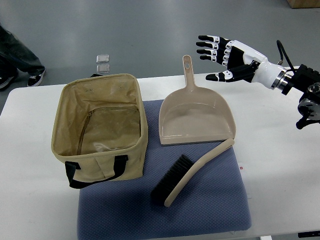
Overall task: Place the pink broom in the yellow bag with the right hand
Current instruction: 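Move the right hand over the dustpan toward the brush handle, then lower the right hand and close its fingers around the beige brush handle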
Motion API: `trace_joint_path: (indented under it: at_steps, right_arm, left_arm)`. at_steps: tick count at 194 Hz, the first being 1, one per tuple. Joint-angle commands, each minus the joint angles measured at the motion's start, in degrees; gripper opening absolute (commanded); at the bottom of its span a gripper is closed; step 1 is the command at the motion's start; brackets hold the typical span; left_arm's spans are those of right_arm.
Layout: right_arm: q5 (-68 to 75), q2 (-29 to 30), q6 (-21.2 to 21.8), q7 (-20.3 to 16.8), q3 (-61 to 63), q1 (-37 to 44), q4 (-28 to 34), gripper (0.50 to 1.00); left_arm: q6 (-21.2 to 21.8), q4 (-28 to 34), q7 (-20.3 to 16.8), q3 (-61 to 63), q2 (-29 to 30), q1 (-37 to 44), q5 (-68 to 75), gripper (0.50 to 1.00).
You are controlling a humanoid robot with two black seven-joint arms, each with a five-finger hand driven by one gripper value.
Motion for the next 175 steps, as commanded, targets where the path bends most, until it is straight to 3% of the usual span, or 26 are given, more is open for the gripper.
trace_joint_path:
  at_steps: [1,65,159,175]
  right_arm:
    - [-6.94,-2.11,-3.02,1.50,-1.69,0.19,3.58,0.921]
    - [-31.37,-7.55,-17.96,7.12,-13.47,2.04,14.30,0.921]
    - [-50.97,-8.61,-30.88,7.14,-28.06,3.09,16.50,0.919]
    - [-52.56,-8.61,-32.55,5.63,-29.03,3.00,16.42,0.913]
  left_arm:
    - [0.03,0.00,0.00,0.00,0.00,0.06,0.00,1.000]
    - [0.03,0.00,0.00,0.00,0.00,-0.03,0.00,1.000]
    - [-0.06,-0.08,0.00,0.00,0.00,-0.03,0.00,1.000]
    - [0.03,0.00,0.00,0.00,0.00,0.06,0.00,1.000]
